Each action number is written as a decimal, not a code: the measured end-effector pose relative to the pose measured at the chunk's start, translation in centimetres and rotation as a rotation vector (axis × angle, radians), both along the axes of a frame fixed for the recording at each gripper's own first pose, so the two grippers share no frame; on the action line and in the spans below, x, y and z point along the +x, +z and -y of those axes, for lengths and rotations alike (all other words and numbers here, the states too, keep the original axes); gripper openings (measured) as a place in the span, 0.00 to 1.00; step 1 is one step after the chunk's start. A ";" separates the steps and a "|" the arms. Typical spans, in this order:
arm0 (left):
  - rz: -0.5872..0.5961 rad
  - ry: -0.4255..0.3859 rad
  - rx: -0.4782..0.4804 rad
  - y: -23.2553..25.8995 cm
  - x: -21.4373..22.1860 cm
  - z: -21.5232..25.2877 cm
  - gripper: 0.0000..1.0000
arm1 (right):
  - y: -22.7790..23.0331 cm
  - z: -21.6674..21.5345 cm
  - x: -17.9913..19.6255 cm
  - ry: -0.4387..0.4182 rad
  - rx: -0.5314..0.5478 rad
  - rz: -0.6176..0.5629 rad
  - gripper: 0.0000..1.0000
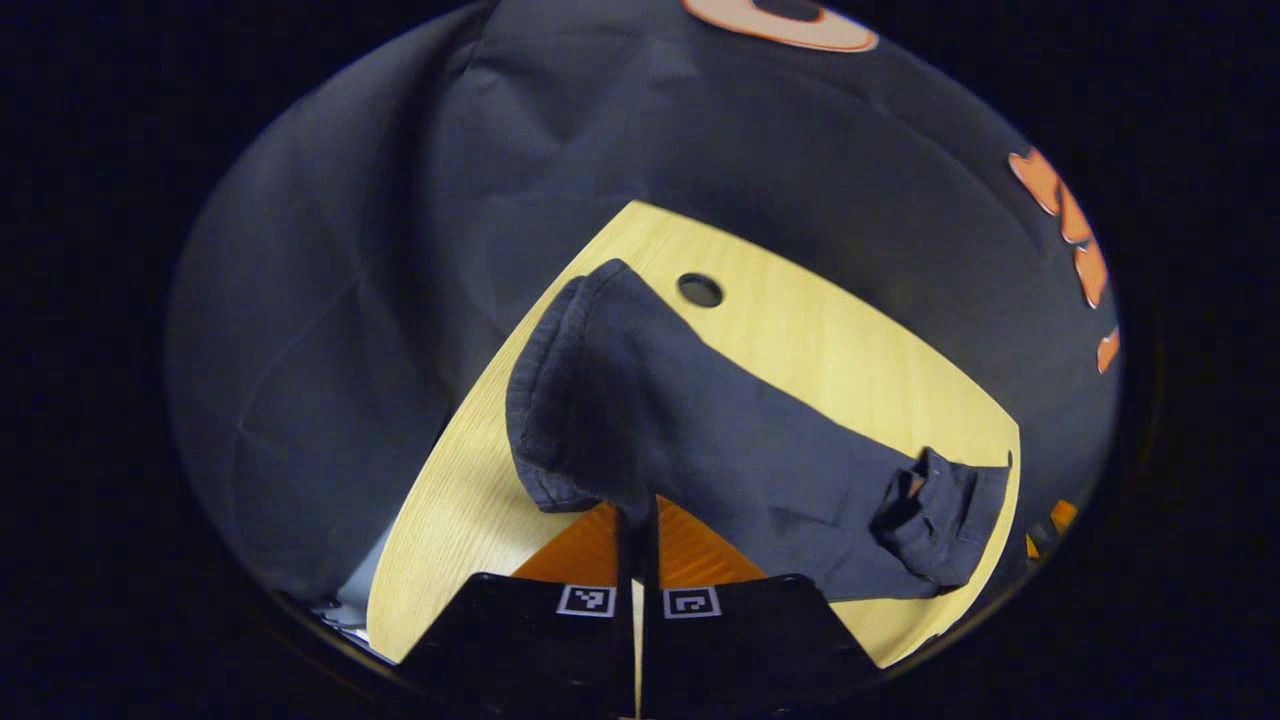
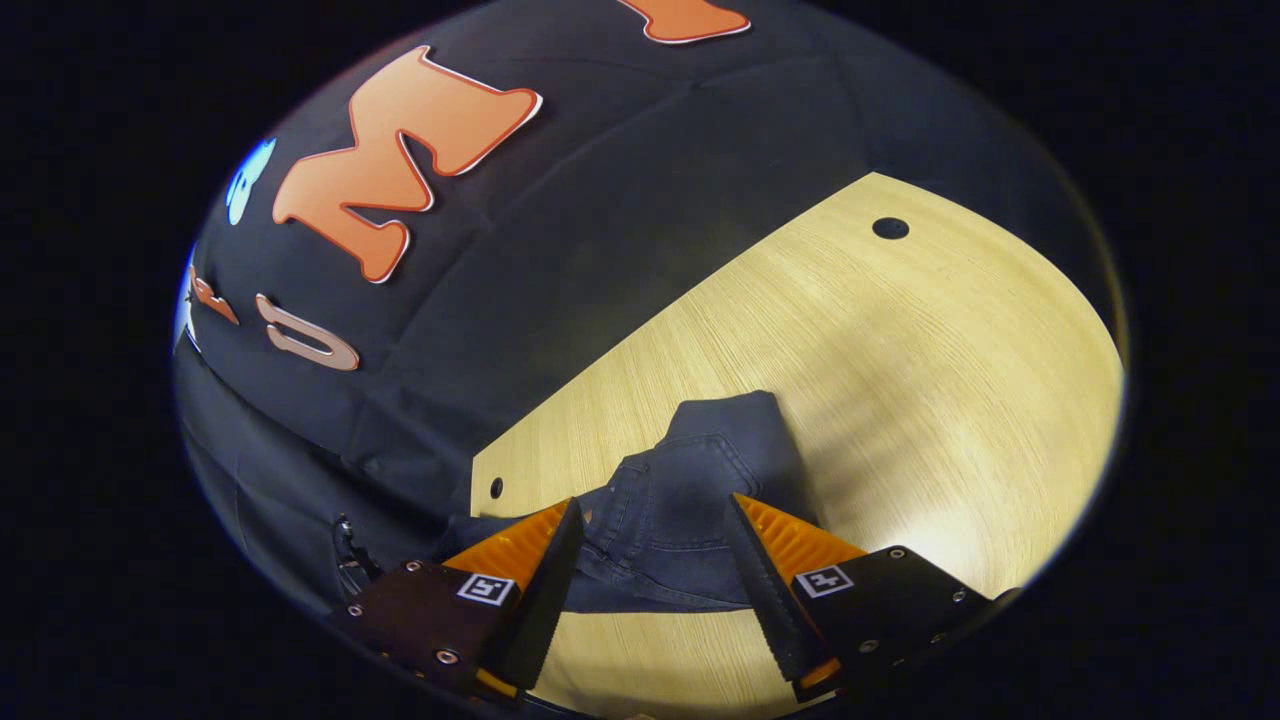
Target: Grasp the waist and the cuffs of the jeans and fold them to make the two legs overlap; first hold the waist and fold one-third of the jeans toward the cuffs, then hold the cuffs and fold the remaining one-third in the same direction to finish folding.
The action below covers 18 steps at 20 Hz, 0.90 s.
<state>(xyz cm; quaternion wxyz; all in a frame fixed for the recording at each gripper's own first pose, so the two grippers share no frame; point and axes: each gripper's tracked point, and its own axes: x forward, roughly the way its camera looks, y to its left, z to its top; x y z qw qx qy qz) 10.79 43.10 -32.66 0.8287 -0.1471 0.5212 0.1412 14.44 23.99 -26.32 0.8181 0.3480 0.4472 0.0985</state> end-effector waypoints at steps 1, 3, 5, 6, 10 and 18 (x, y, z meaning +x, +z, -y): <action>0.025 -0.023 0.002 1.6 0.6 0.4 0.03 | -0.1 0.4 0.0 0.004 -0.017 0.007 0.87; 0.083 -0.067 -0.007 5.1 1.4 1.4 0.03 | 0.1 0.6 0.3 0.018 -0.045 0.028 0.90; 0.130 -0.114 -0.027 8.5 2.3 2.7 0.03 | 0.3 0.9 0.5 0.032 -0.061 0.053 0.96; 0.149 -0.150 -0.038 10.0 2.6 3.8 0.03 | 0.7 1.0 0.6 0.040 -0.063 0.066 0.97; 0.216 -0.313 -0.041 13.0 3.9 9.8 0.03 | 1.0 1.3 0.5 0.062 -0.064 0.084 0.98; 0.259 -0.536 -0.037 15.4 5.5 21.3 0.03 | 1.3 3.7 -0.1 0.081 -0.093 0.116 0.98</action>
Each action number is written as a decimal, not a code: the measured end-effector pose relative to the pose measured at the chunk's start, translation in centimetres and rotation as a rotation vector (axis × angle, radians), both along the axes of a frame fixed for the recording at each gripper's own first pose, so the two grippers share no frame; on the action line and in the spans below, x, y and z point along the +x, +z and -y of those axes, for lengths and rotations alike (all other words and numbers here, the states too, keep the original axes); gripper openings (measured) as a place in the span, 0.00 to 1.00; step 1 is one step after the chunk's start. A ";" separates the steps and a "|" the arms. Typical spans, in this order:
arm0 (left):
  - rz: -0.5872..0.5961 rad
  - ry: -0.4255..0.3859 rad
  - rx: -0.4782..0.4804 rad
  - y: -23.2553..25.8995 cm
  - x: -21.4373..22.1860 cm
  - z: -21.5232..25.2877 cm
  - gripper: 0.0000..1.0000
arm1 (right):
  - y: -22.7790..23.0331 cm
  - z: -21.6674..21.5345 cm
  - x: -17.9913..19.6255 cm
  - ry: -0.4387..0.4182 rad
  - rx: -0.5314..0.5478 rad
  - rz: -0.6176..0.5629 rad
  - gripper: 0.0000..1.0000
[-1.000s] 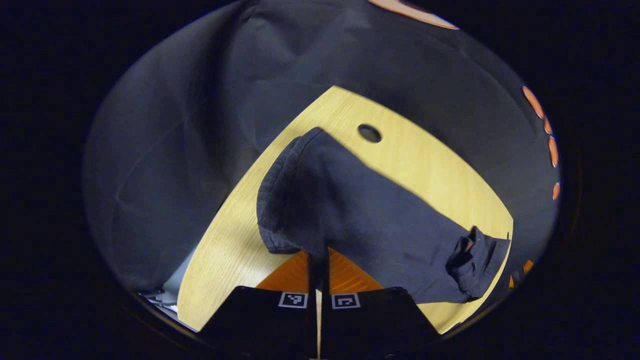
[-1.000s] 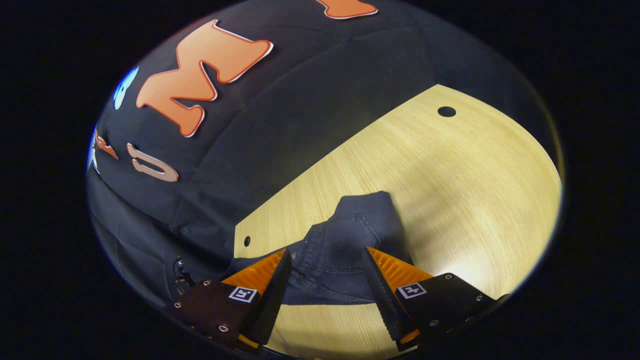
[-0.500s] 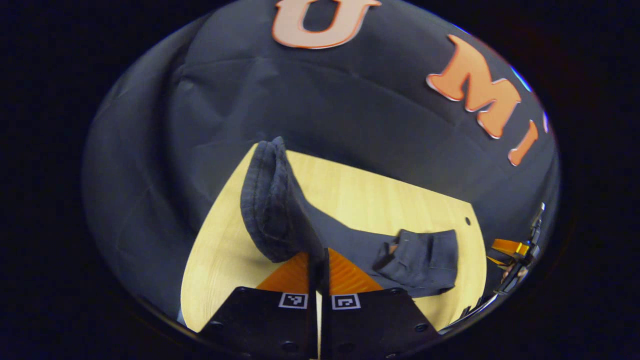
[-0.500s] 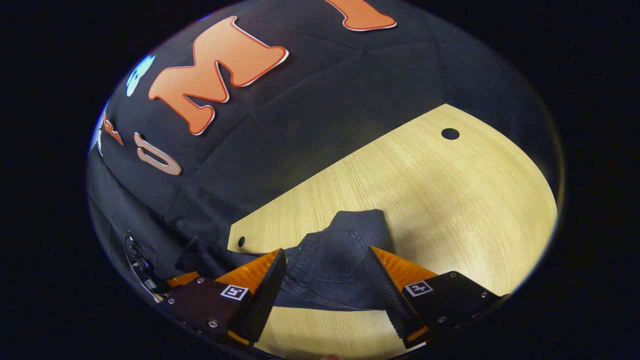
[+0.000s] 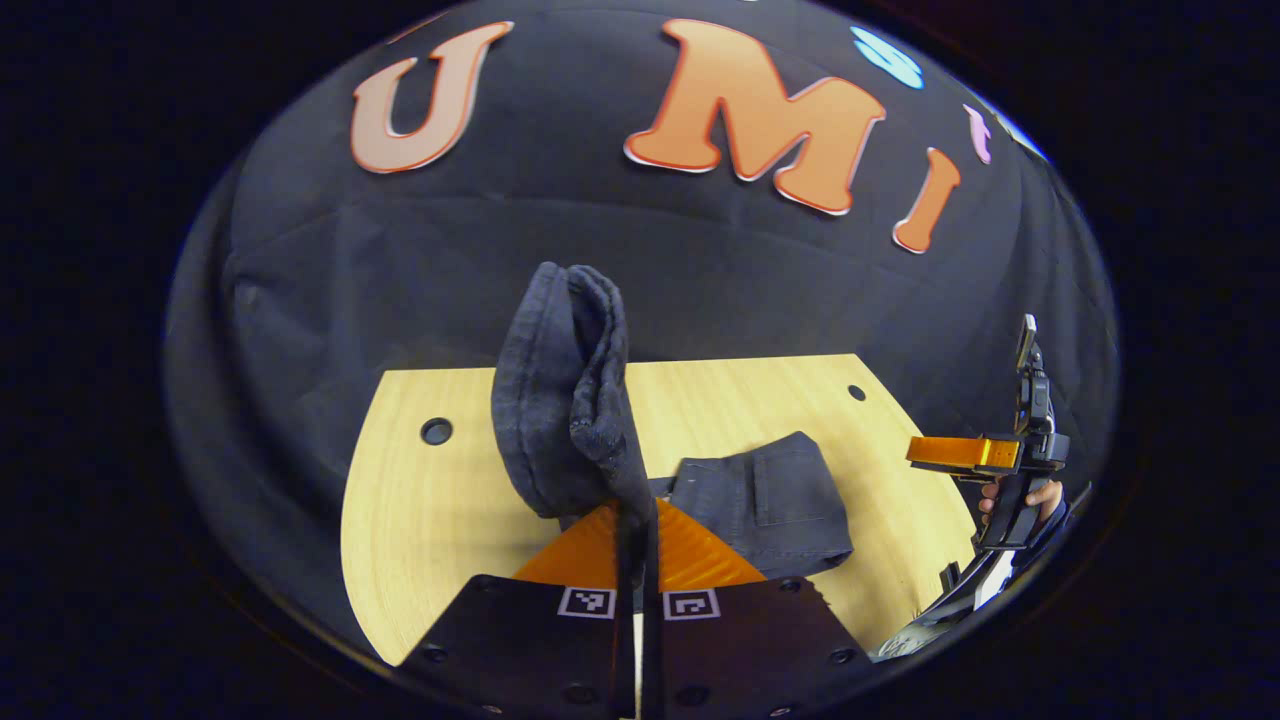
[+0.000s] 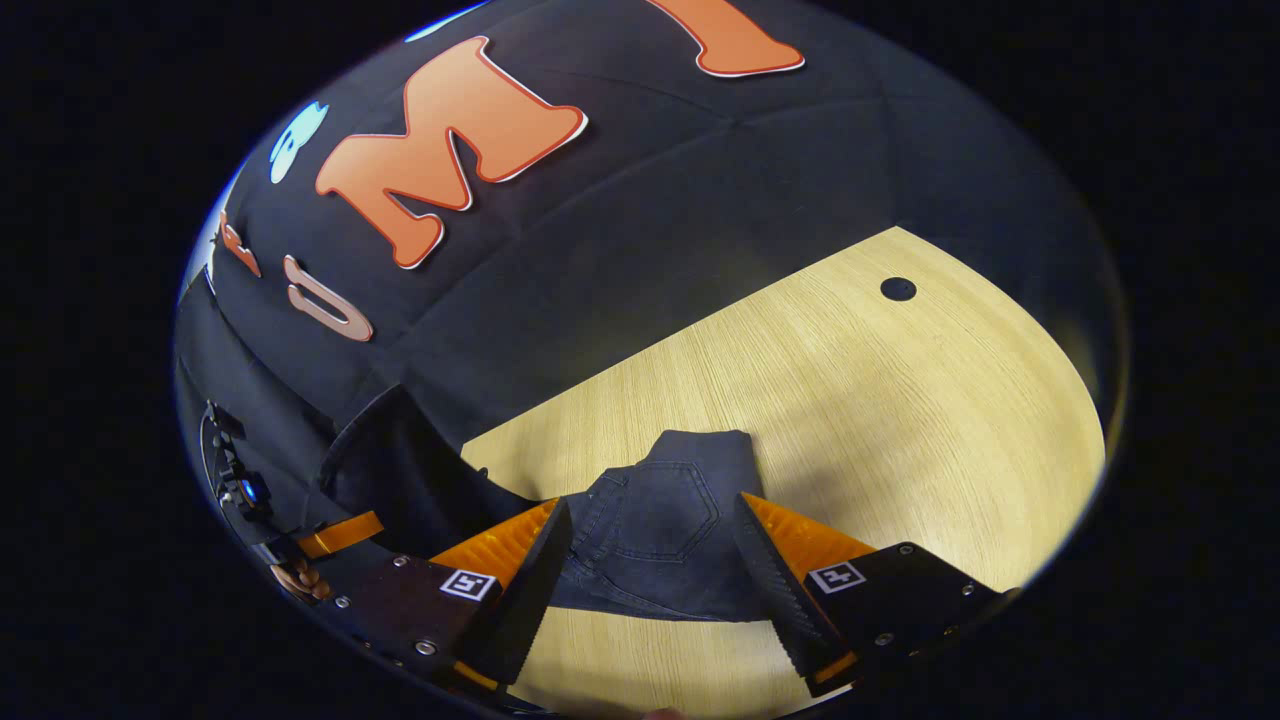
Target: Grasp the waist and the cuffs of the jeans and fold them to make the two legs overlap; first hold the waist and fold one-third of the jeans toward the cuffs, then hold the cuffs and fold the remaining one-third in the same direction to finish folding.
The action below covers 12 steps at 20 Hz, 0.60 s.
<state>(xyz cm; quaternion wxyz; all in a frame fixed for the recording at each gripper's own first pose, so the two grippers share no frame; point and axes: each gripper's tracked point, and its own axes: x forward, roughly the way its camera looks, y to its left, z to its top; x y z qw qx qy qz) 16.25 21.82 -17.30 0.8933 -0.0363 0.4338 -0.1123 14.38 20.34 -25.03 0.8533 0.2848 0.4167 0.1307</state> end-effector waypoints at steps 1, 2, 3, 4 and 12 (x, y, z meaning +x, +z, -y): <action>-0.006 -0.015 -0.008 -0.2 0.0 1.3 0.03 | 0.0 0.3 0.0 0.007 -0.002 0.004 0.98; -0.014 -0.029 -0.014 -0.5 0.0 2.5 0.03 | -0.1 0.6 -0.1 0.009 -0.010 0.005 0.98; -0.021 -0.041 -0.018 -0.7 -0.1 3.5 0.03 | 0.0 0.8 -0.1 0.014 -0.013 0.009 0.98; -0.027 -0.049 -0.022 -1.0 -0.2 4.6 0.03 | 0.0 1.1 -0.1 0.019 -0.016 0.012 0.98; -0.081 -0.114 -0.019 -4.8 0.1 12.8 0.03 | 0.6 2.2 0.1 0.036 -0.031 0.045 0.99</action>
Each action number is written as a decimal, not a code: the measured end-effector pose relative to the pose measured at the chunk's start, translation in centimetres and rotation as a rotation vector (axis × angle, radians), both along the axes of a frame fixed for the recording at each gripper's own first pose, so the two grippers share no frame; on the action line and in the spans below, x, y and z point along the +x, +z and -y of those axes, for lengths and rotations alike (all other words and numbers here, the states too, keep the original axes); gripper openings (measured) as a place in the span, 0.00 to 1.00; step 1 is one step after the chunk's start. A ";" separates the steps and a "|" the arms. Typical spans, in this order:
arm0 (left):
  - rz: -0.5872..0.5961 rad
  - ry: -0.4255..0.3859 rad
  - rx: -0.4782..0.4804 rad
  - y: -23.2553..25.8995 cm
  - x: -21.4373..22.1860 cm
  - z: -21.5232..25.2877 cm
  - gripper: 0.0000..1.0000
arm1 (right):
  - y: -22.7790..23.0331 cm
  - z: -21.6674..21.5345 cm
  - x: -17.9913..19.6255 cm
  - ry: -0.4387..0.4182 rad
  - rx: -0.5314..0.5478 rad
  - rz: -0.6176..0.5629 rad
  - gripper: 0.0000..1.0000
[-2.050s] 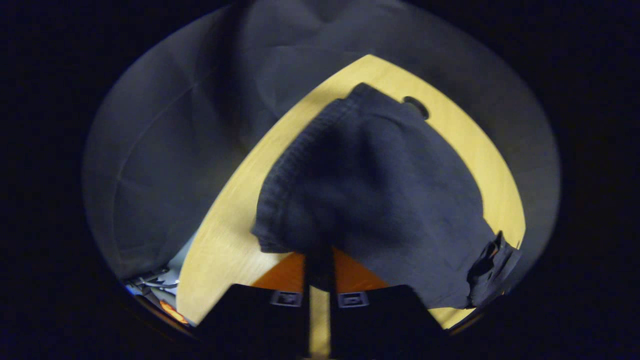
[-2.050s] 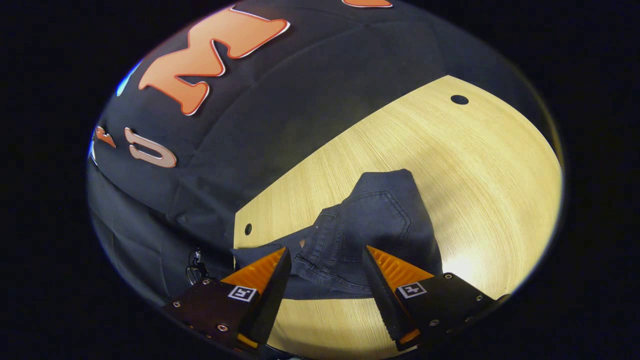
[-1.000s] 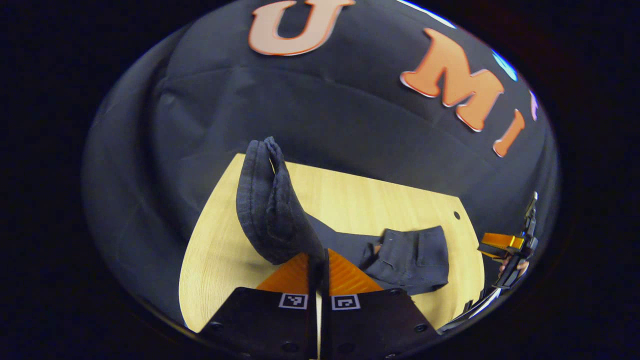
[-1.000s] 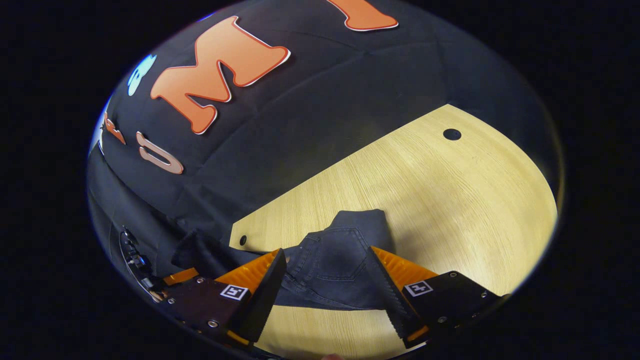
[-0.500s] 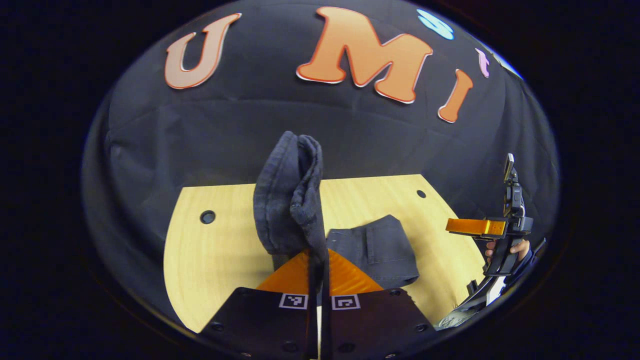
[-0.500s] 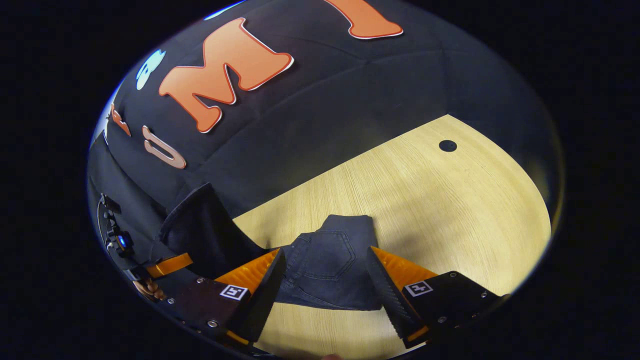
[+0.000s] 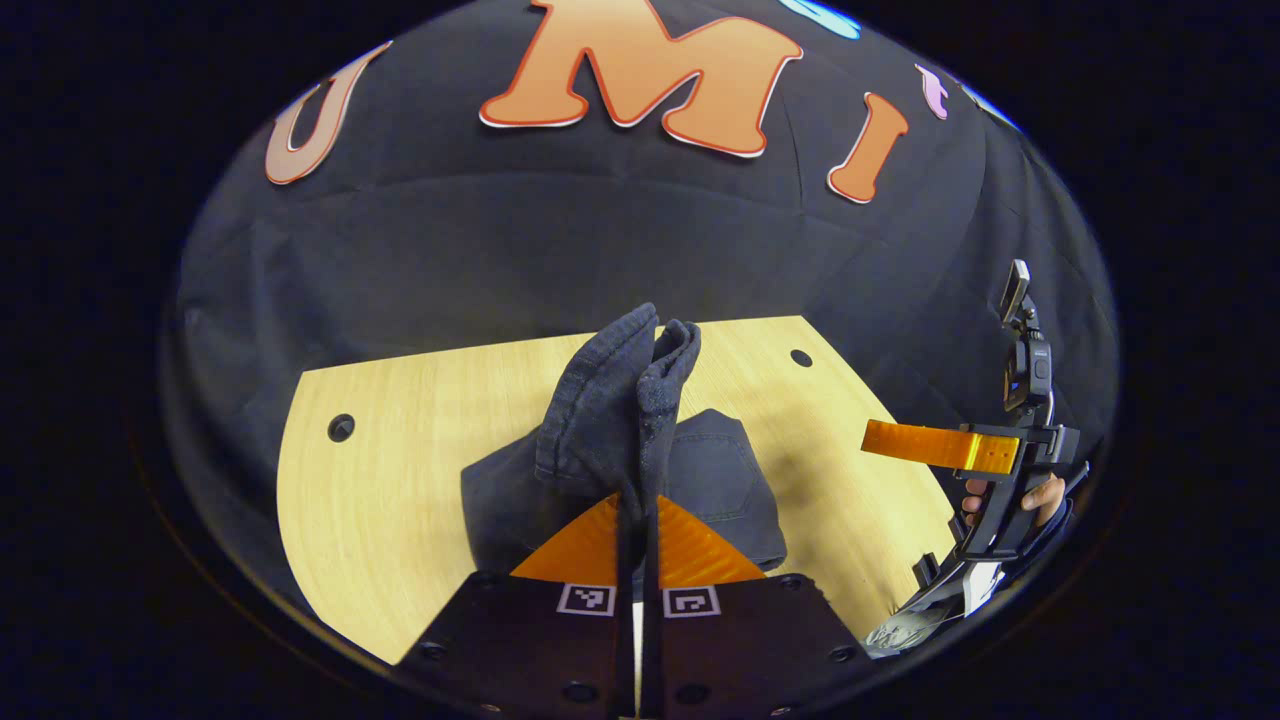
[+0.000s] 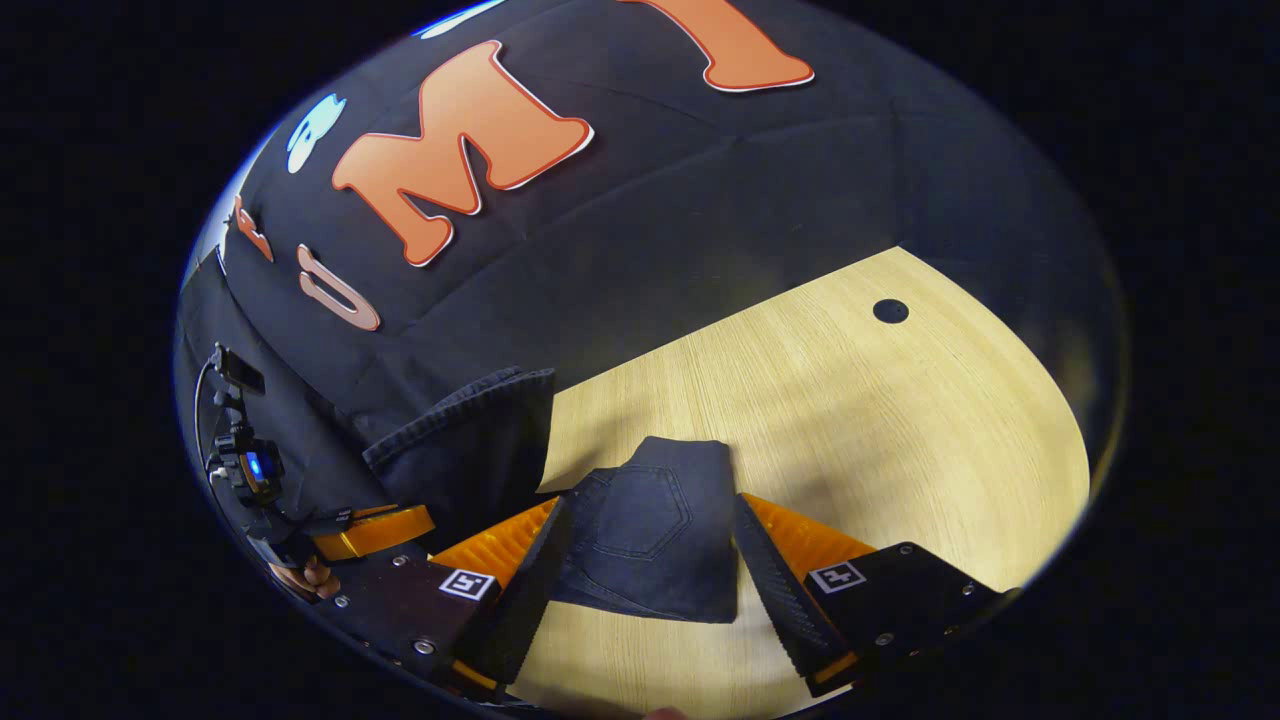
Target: Grasp the waist and the cuffs of the jeans and fold them to make the two legs overlap; first hold the waist and fold one-third of the jeans toward the cuffs, then hold the cuffs and fold the remaining one-third in the same direction to finish folding.
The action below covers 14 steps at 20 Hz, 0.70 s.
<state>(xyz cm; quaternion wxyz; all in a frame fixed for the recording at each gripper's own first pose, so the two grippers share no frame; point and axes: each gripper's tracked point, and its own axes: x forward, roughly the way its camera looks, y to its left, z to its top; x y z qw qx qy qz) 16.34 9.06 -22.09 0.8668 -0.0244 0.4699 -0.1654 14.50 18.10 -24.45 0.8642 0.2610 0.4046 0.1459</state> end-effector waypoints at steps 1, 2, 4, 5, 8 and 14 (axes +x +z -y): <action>-0.005 -0.008 0.005 -0.6 0.1 0.9 0.03 | 0.1 0.2 -0.1 0.007 -0.005 0.005 0.99; -0.014 -0.014 0.013 -1.3 0.0 1.6 0.03 | 0.1 0.3 -0.1 0.010 -0.012 0.010 0.99; -0.030 -0.027 0.031 -2.9 -0.3 3.2 0.03 | 0.4 0.5 -0.1 0.017 -0.014 0.023 0.98; -0.040 -0.034 0.038 -3.7 -0.4 4.0 0.03 | 0.7 0.7 -0.3 0.021 -0.009 0.031 0.98; -0.080 -0.032 0.077 -5.8 -1.1 5.7 0.03 | 0.7 1.8 -1.3 0.028 -0.007 0.039 0.98; -0.075 -0.026 0.058 -6.2 -2.0 6.7 0.41 | 0.8 2.2 -1.0 0.036 -0.009 0.059 0.98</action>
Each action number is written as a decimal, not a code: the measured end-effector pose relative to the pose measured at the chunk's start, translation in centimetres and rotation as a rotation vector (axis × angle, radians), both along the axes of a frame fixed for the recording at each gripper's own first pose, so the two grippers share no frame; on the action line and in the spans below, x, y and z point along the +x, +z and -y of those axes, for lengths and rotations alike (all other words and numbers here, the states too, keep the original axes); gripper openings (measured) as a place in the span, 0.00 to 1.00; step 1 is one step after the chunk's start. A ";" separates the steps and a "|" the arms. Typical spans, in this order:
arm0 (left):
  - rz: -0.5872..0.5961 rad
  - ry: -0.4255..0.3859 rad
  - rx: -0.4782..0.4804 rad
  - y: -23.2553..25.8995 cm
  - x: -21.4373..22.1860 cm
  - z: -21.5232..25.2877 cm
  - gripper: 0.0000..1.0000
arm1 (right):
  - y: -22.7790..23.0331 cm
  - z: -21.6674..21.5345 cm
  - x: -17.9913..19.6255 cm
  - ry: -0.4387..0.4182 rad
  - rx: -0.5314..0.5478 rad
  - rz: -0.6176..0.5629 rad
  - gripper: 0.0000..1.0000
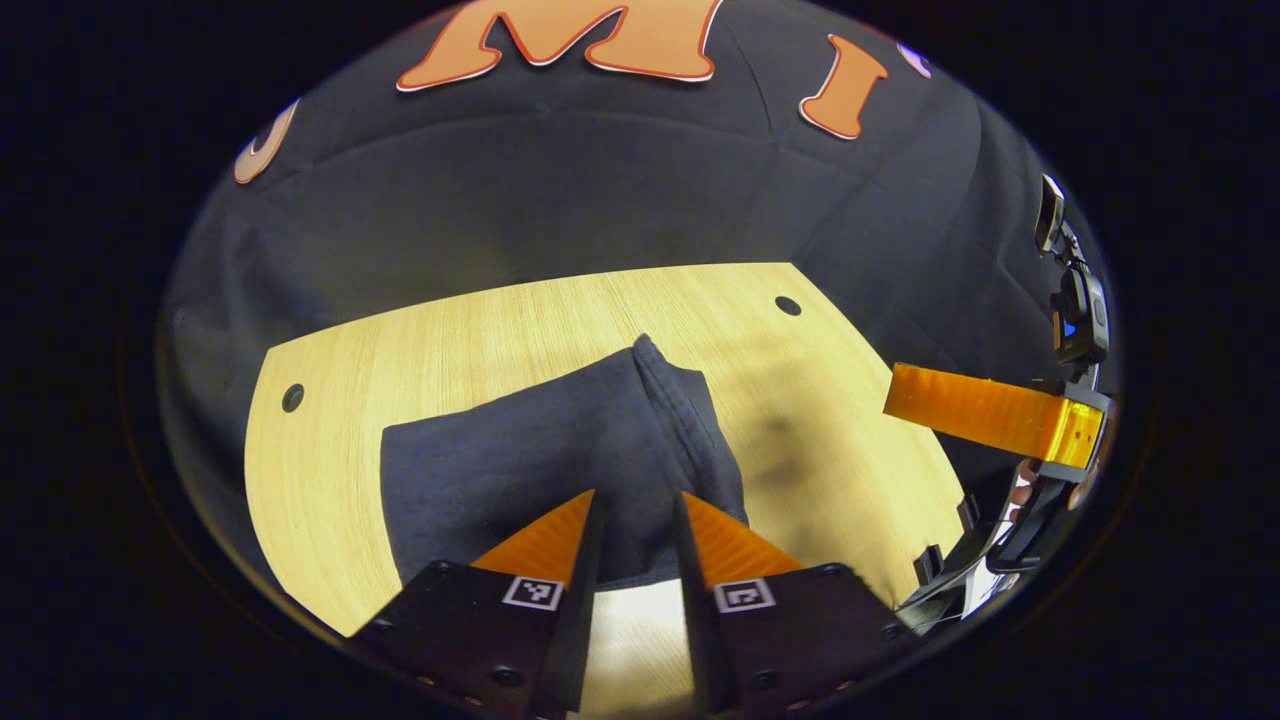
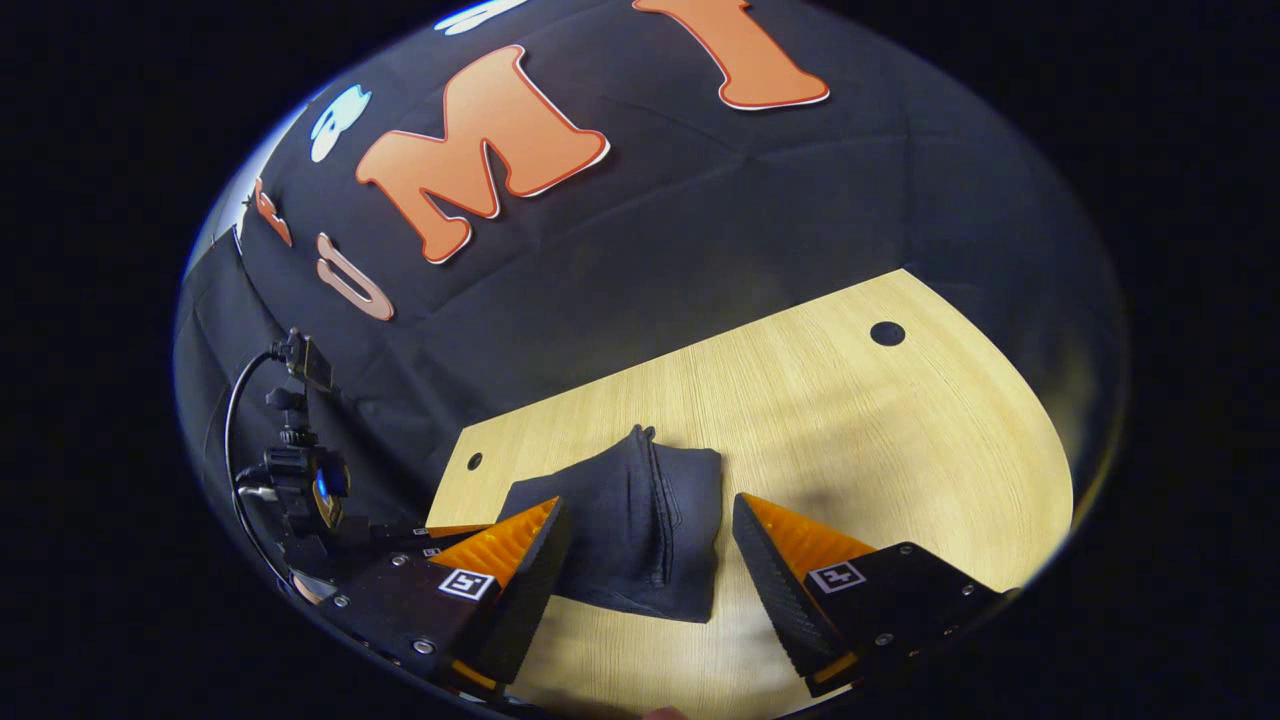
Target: Grasp the waist and the cuffs of the jeans and fold them to make the two legs overlap; first hold the waist and fold one-third of the jeans toward the cuffs, then hold the cuffs and fold the remaining one-third in the same direction to finish folding.
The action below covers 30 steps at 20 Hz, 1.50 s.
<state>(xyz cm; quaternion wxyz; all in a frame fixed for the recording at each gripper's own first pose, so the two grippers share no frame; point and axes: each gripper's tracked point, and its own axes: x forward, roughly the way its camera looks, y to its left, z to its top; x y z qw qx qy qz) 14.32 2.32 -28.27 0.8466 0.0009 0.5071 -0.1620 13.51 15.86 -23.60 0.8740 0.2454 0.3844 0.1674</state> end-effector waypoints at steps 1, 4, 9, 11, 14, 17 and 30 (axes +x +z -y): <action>0.006 0.011 0.002 0.2 0.1 -0.2 0.53 | 0.1 -0.1 0.2 -0.002 -0.002 0.003 0.98; 0.046 0.063 -0.010 1.1 0.2 -1.8 0.90 | 0.8 -0.1 0.6 -0.010 -0.023 0.049 0.98; 0.211 0.171 0.019 4.9 1.1 -6.0 0.93 | 3.6 -0.6 1.0 -0.035 -0.081 0.195 0.98; 0.318 0.213 0.018 8.3 1.4 -7.8 0.97 | 5.6 -1.2 0.7 -0.037 -0.099 0.269 0.98; 0.497 0.260 -0.003 13.3 1.1 -10.0 0.97 | 8.4 -2.1 -0.6 -0.033 -0.127 0.358 0.98; 0.596 0.301 -0.031 16.6 -0.6 -12.3 0.98 | 12.0 -3.1 -1.9 -0.061 -0.162 0.473 0.98; 0.955 0.278 0.018 25.0 -9.9 -17.9 0.96 | 18.5 -8.5 -10.1 -0.048 -0.229 0.734 0.97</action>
